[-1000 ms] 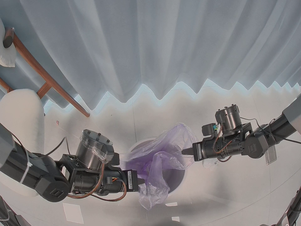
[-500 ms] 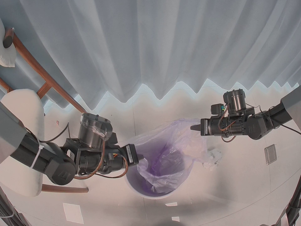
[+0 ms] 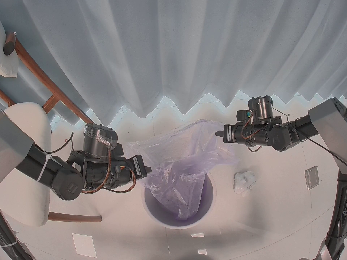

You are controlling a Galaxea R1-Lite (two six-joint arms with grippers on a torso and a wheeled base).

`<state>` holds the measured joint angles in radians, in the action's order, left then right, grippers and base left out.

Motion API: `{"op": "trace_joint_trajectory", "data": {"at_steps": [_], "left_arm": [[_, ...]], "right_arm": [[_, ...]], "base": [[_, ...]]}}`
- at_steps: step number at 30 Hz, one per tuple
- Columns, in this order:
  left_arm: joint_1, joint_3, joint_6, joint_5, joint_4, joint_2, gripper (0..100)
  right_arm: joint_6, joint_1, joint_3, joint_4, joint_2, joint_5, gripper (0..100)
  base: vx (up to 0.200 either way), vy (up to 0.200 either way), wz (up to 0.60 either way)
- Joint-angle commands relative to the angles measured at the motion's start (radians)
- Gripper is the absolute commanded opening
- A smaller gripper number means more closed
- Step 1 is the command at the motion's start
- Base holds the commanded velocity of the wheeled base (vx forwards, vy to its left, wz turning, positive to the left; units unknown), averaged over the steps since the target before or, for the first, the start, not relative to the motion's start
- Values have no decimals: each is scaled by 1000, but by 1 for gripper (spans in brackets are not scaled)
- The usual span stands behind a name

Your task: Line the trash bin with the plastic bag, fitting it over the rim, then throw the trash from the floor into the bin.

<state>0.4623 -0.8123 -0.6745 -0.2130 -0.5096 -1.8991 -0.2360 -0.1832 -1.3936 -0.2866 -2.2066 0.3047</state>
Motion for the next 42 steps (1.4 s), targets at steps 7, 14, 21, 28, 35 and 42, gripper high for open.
{"op": "trace_joint_trajectory", "data": {"at_steps": [7, 14, 21, 28, 35, 42], "left_arm": [[-51, 4, 0, 4, 0, -29, 0], [-62, 35, 1, 4, 0, -23, 0], [-59, 110, 6, 4, -3, -21, 0], [-59, 122, 6, 6, -4, -20, 0], [-54, 122, 4, 4, -12, -18, 0], [-40, 136, 7, 4, -133, -5, 0]], "right_arm": [[0, -2, -73, 3, -91, -1, 0], [0, -5, -71, 3, -127, -10, 0], [0, -9, -54, -2, -162, -19, 0], [3, -7, -36, -14, -182, -19, 0], [-3, -7, -48, -28, -163, -18, 100], [-192, 1, 4, 14, 21, 68, 100]], "base": [[0, 0, 0], [0, 0, 0], [0, 0, 0], [0, 0, 0], [0, 0, 0], [0, 0, 0]]}}
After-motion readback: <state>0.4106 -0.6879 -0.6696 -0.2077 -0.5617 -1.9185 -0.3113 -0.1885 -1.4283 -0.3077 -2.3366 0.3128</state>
